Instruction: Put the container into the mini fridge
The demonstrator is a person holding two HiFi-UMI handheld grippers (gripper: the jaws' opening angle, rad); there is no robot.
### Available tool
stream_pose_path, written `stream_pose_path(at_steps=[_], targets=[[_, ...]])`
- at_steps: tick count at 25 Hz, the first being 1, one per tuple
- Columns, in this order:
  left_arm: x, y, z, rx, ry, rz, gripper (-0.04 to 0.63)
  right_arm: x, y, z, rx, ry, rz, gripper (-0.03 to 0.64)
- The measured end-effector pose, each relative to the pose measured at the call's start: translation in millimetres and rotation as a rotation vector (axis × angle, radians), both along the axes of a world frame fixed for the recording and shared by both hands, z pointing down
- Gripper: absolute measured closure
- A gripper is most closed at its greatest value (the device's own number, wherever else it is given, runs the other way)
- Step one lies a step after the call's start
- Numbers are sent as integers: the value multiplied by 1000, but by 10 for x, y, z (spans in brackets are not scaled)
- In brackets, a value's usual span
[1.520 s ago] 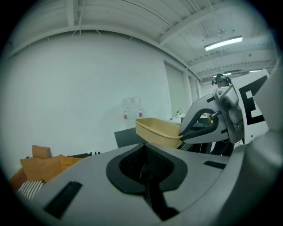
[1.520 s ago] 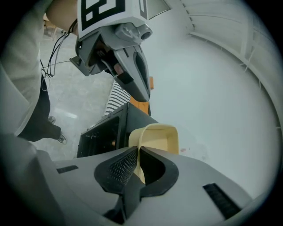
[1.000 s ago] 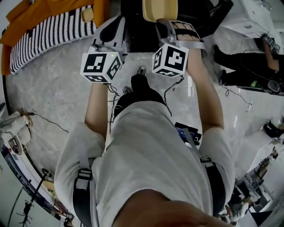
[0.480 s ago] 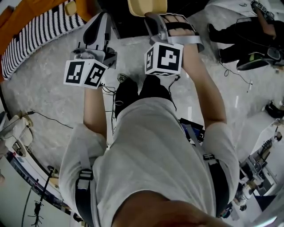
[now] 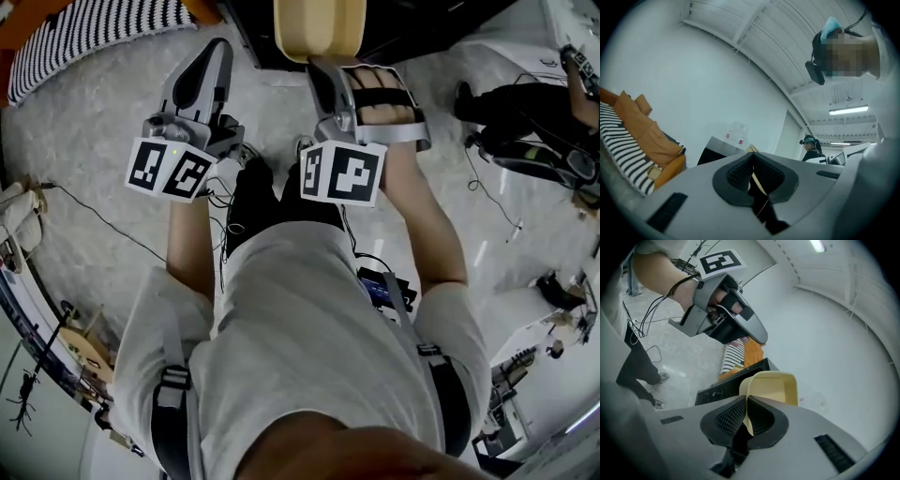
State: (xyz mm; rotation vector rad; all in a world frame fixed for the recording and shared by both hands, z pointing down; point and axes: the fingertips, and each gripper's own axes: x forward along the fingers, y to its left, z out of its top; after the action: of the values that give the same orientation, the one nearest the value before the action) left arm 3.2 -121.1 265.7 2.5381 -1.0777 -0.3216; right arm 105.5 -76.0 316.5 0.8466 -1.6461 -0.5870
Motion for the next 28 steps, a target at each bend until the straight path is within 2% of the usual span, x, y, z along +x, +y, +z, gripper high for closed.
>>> stream_pose_path(at_steps=[4, 8, 13, 17, 28], targets=[[162, 19, 250, -6, -67, -59, 583, 124, 70, 196, -1, -35, -57, 572], [236, 88, 479, -20, -133, -74, 583, 116, 204, 308, -12, -40, -89, 572], [339, 135, 603, -39, -153, -99, 583, 117, 325, 334, -31, -50, -134, 572], [457, 136, 786, -46, -183, -115, 583, 165, 382, 521, -81, -67, -170, 572], [188, 400, 1103, -56, -245, -205, 583, 39, 617, 1058, -216, -52, -212, 572]])
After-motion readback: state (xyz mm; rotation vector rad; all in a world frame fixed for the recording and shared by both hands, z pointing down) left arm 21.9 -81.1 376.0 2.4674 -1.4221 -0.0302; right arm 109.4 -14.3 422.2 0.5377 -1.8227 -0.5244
